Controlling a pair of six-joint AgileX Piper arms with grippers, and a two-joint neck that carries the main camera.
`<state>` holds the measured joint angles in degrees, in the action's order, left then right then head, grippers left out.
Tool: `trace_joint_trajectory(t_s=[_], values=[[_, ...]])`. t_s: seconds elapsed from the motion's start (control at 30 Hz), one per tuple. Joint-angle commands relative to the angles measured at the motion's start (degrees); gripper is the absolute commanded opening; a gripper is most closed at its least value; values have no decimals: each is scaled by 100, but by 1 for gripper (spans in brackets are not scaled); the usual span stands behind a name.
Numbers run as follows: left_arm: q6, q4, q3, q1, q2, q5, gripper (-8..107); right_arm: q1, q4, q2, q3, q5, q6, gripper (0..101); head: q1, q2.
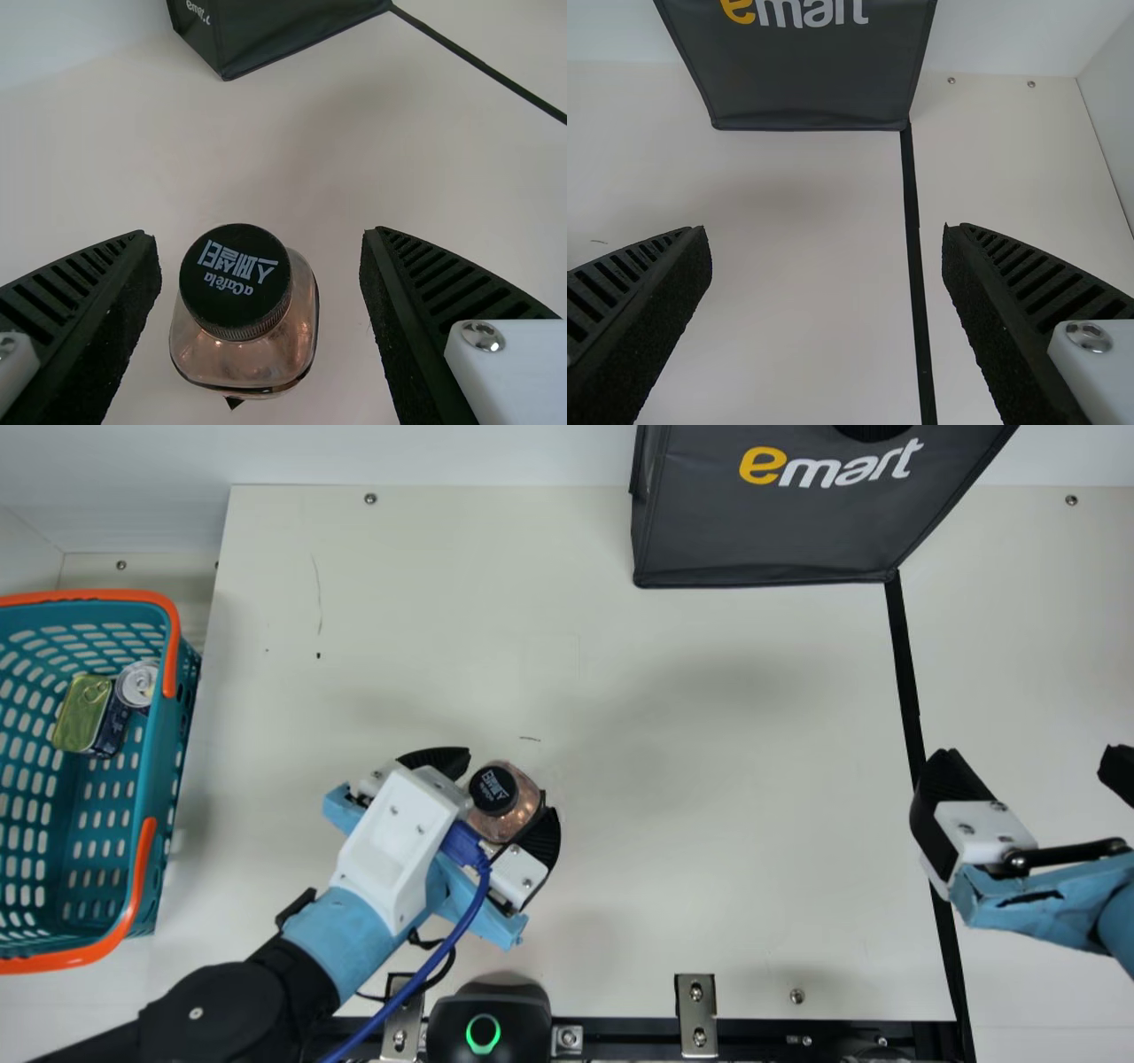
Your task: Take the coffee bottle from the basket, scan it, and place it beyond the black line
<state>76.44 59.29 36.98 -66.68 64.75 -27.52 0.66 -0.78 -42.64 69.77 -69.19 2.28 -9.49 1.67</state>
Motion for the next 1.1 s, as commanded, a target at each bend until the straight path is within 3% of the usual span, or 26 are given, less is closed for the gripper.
trace_joint_trajectory(t_s=[0.0, 0.83, 1.07], values=[[32, 21, -6, -1, 26, 17, 90, 0, 0, 0, 0, 0, 0, 91, 157, -9], [522, 412, -181, -14, 296, -37, 90, 0, 0, 0, 0, 0, 0, 91, 157, -9], [674, 484, -173, -12, 343, -9, 43, 0, 0, 0, 0, 0, 0, 91, 157, -9]])
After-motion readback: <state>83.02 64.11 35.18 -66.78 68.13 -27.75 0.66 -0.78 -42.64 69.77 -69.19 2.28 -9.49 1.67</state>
